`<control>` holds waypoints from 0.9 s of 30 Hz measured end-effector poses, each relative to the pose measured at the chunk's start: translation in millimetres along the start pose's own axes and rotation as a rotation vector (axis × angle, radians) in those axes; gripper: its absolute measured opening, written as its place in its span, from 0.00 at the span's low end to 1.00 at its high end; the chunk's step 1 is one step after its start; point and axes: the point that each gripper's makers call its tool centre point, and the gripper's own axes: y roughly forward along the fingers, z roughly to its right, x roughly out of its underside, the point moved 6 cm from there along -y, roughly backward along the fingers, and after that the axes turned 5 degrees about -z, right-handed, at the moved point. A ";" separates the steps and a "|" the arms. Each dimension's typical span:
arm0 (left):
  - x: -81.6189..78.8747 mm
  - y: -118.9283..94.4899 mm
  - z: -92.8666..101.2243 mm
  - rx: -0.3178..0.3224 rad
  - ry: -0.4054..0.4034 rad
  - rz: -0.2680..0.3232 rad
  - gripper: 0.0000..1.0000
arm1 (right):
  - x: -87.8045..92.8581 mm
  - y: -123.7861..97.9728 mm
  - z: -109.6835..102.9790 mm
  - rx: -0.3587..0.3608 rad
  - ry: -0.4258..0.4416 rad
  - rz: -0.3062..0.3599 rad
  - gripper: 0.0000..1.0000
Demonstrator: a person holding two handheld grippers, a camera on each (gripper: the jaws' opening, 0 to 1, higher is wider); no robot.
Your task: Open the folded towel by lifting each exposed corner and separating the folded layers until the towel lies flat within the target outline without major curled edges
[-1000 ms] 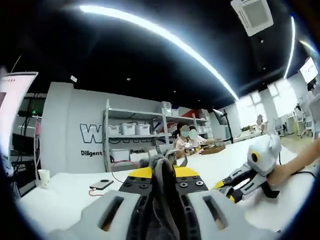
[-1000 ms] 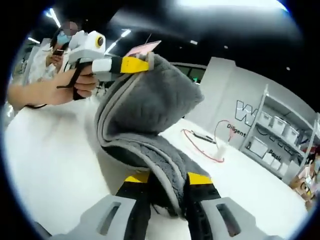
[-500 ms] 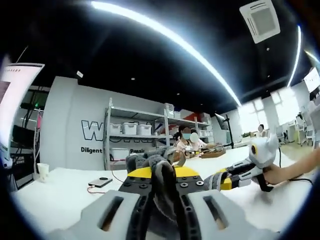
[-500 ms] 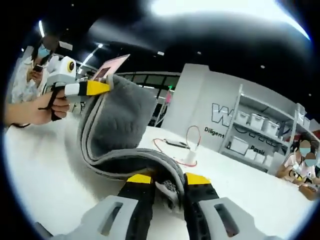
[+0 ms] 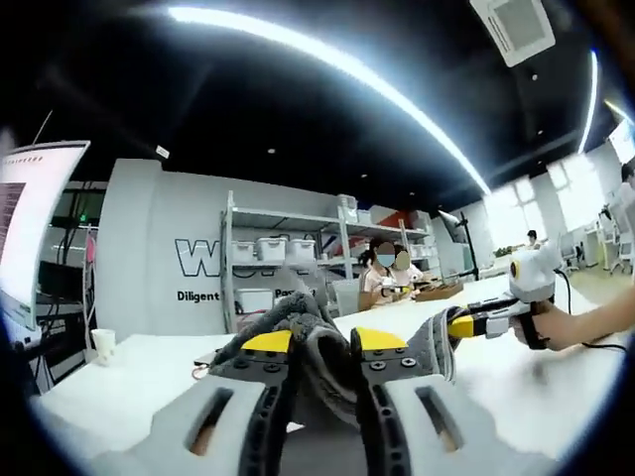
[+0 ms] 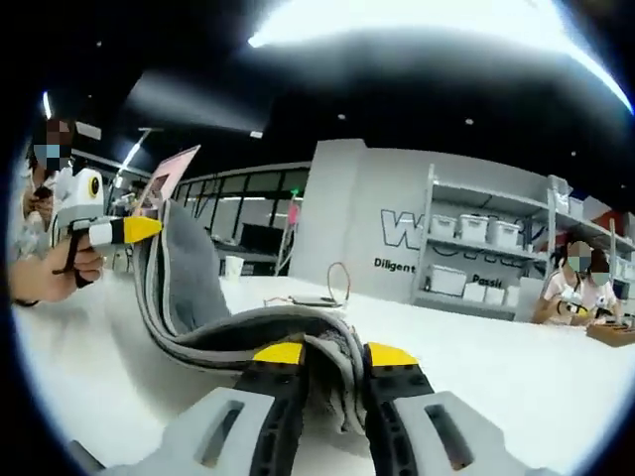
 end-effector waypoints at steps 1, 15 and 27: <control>0.0 -0.2 0.0 -0.002 0.000 0.001 0.23 | 0.9 0.1 3.0 0.000 0.016 -0.002 0.16; -20.1 -11.9 10.2 -0.083 0.163 0.108 0.44 | 0.9 4.8 5.5 0.005 0.012 0.005 0.16; 0.7 6.1 38.8 0.045 0.280 0.009 0.42 | -11.0 6.8 3.2 -0.002 -0.051 0.061 0.15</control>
